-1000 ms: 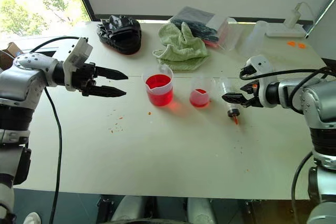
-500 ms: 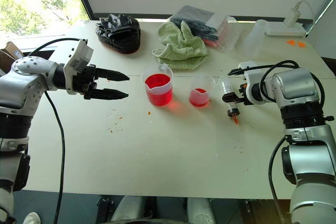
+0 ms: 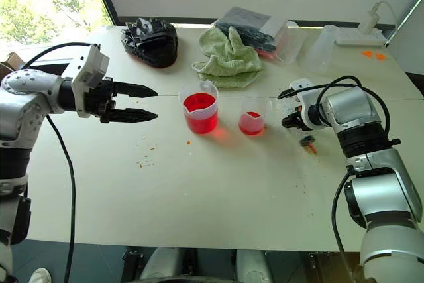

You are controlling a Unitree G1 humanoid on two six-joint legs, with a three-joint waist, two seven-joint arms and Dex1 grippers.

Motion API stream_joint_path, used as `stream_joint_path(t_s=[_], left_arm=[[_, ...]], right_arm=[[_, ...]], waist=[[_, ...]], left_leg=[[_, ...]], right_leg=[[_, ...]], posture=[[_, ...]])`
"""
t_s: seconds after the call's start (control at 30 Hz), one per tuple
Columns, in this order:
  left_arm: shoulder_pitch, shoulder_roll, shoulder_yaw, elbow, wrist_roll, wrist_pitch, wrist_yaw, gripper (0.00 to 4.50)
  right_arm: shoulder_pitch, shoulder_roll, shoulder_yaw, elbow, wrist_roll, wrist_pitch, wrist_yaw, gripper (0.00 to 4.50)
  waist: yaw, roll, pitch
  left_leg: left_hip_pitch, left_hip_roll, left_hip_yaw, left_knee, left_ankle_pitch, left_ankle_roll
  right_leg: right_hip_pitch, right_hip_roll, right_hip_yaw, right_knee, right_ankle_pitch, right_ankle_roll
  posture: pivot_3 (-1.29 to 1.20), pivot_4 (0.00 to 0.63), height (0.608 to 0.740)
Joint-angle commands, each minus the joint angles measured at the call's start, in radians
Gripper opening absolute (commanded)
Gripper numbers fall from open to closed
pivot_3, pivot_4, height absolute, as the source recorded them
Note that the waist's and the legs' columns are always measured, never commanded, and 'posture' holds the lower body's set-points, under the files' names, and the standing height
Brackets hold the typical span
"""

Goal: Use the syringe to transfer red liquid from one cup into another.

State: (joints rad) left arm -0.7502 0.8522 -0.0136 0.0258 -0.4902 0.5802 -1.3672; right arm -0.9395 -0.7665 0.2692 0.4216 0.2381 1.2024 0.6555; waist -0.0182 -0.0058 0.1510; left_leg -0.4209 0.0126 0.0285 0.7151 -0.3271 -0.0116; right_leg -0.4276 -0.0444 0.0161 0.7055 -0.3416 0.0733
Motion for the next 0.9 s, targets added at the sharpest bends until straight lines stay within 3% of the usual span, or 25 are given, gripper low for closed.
stream_joint_path(t_s=[0.03,0.2,0.47,0.57,0.73,0.9], left_arm=[[-0.029,0.009,0.034,-0.027,-0.021,-0.001,0.009,3.16],[-0.054,-0.007,0.053,-0.003,-0.036,0.001,0.034,3.16],[-0.142,-0.064,0.088,0.09,-0.053,-0.006,0.095,3.16],[-0.216,-0.094,0.096,0.166,-0.057,-0.008,0.117,3.16],[-0.335,-0.129,0.086,0.32,-0.014,-0.07,0.14,3.16],[-0.399,-0.144,0.095,0.399,0.016,-0.104,0.169,3.16]], right_arm=[[-0.024,-0.012,-0.009,-0.006,-0.025,-0.008,0.02,1.38],[0.012,-0.032,-0.081,-0.054,-0.034,-0.005,-0.006,1.38],[0.049,-0.004,-0.37,-0.191,-0.045,-0.225,-0.206,1.38],[-0.004,0.035,-0.443,-0.262,-0.012,-0.186,-0.256,1.38],[-0.168,0.173,-0.482,-0.287,0.026,-0.197,-0.327,1.38],[-0.237,0.393,-0.509,-0.316,0.071,-0.395,-0.392,1.38]], waist=[[0.0,0.0,0.0],[0.002,0.0,0.0],[0.001,0.0,0.0],[-0.002,0.0,0.0],[-0.021,0.0,0.0],[-0.038,0.0,0.0]], left_leg=[[0.0,0.0,0.0,0.0,0.0,0.0],[0.0,0.0,0.0,0.0,0.0,0.0],[-0.001,0.0,0.0,0.001,0.0,0.0],[-0.003,0.0,0.0,0.002,0.0,0.0],[-0.003,0.0,0.001,0.003,0.001,-0.001],[-0.003,0.0,0.001,0.001,0.001,-0.002]], right_leg=[[0.0,0.0,0.0,0.0,0.0,0.0],[0.0,0.0,0.0,0.0,0.0,0.0],[-0.001,0.0,0.0,0.002,0.0,0.0],[-0.003,0.0,0.0,0.007,0.0,0.0],[-0.007,0.0,0.001,0.013,0.0,0.0],[-0.008,0.0,0.0,0.014,0.0,0.0]], posture=[[0.0,0.15,0.711],[0.0,0.15,0.711],[0.0,0.15,0.711],[0.0,0.15,0.711],[0.0,0.15,0.711],[0.0,0.15,0.711]])
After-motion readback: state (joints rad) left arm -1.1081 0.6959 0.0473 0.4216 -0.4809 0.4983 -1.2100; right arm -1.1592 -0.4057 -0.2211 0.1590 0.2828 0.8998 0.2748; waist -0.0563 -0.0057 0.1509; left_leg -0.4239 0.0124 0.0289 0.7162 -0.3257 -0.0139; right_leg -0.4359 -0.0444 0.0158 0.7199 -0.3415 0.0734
